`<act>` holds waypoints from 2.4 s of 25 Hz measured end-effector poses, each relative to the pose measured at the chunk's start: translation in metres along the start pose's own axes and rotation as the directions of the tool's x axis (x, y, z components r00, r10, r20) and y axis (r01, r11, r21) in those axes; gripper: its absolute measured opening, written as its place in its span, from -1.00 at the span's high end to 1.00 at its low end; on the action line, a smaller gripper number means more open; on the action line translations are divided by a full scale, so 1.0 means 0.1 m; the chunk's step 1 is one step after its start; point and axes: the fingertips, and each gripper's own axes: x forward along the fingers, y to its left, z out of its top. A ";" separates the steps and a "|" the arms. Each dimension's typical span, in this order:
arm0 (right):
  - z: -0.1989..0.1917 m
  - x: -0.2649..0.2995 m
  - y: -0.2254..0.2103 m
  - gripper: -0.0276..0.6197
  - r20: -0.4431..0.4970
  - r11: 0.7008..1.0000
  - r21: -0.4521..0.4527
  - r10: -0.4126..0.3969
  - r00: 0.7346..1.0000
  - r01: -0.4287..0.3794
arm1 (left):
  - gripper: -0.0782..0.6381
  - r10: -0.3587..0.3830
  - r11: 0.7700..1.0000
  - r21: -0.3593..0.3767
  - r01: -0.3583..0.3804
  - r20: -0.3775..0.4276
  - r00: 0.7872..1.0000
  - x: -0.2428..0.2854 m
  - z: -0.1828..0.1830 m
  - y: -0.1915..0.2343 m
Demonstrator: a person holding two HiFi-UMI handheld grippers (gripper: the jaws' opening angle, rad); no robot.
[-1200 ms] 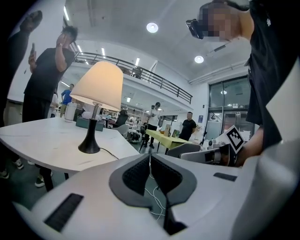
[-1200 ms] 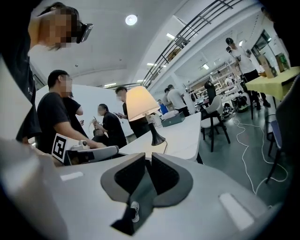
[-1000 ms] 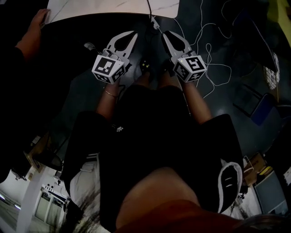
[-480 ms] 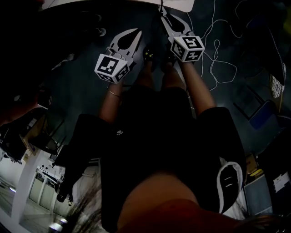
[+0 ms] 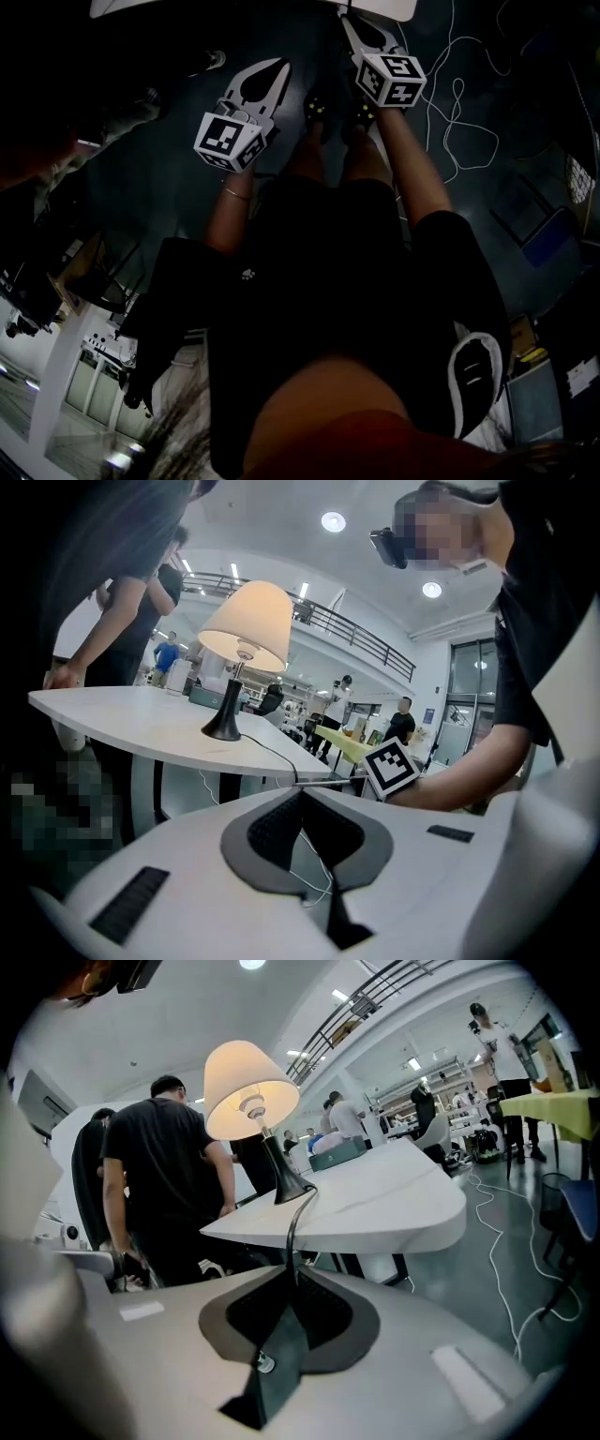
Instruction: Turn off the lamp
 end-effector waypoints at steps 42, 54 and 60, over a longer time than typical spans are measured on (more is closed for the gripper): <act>0.70 -0.44 0.28 0.86 0.123 0.881 0.334 0.312 0.942 -0.335 | 0.60 -0.192 0.974 0.089 0.210 -0.177 0.965 1.31 -0.23 -0.21; 0.74 -0.62 0.13 0.84 0.161 0.941 0.209 0.235 0.959 -0.266 | 0.73 -0.257 0.955 0.100 0.278 -0.183 0.949 1.24 -0.13 -0.46; 0.57 -0.89 -0.15 0.83 0.174 0.964 0.210 0.129 0.976 -0.165 | 0.73 -0.294 0.950 0.064 0.306 -0.143 0.945 1.26 0.00 -0.62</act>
